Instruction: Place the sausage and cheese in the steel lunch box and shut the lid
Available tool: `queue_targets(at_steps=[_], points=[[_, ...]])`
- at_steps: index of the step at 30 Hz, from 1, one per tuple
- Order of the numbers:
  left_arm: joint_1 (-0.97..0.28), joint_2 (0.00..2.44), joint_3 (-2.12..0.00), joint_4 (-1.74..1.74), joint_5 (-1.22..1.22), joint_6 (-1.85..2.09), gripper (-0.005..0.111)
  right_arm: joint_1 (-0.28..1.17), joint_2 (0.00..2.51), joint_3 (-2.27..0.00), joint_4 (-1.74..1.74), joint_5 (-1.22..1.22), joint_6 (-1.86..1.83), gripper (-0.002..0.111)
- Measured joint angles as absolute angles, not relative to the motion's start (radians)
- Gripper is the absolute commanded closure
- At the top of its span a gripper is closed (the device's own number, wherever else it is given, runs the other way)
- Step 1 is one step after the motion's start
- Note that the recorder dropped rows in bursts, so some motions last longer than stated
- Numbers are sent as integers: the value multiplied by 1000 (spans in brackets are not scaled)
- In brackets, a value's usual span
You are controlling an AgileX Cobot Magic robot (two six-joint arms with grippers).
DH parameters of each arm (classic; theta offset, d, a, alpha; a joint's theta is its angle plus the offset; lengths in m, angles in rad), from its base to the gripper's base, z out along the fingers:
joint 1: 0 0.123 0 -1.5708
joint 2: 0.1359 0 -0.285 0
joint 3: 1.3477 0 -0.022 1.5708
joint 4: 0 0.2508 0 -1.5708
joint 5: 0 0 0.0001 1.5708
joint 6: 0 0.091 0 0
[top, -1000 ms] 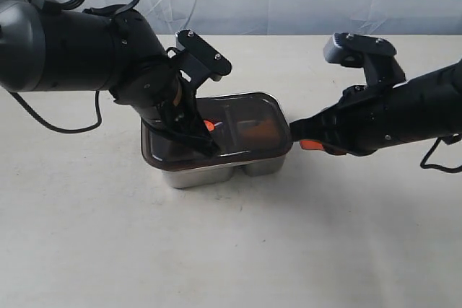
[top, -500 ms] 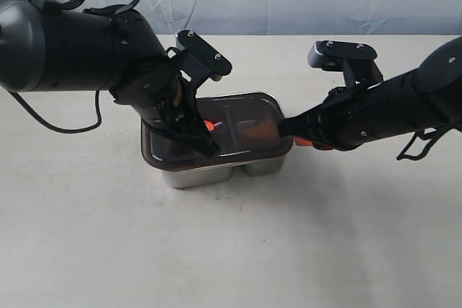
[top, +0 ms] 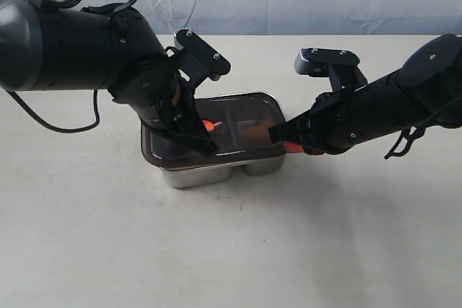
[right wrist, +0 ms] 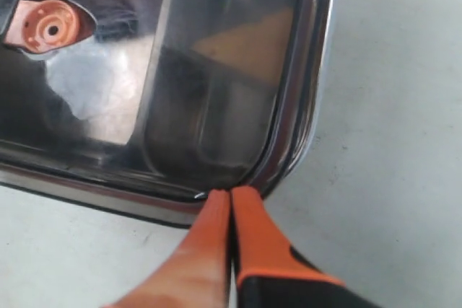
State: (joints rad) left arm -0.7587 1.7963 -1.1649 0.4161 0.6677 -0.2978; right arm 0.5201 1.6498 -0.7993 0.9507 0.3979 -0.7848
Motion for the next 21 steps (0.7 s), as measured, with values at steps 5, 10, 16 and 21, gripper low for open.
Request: queue_targets(at_steps=[5,10,16,21], points=[[-759,1764,-1165,416,674,-298,106,521,1650,-799,956,375,-786,108],[-759,1728,-1165,416,690,-298,106,521,1651,-799,983,342,-806,108],[-759,1695,-1165,433,765,-298,106,521,1651,-799,1057,330,-875,108],[-754,1669,-1165,440,826,-298,106,521,1658,-799,1200,354,-1025,108]])
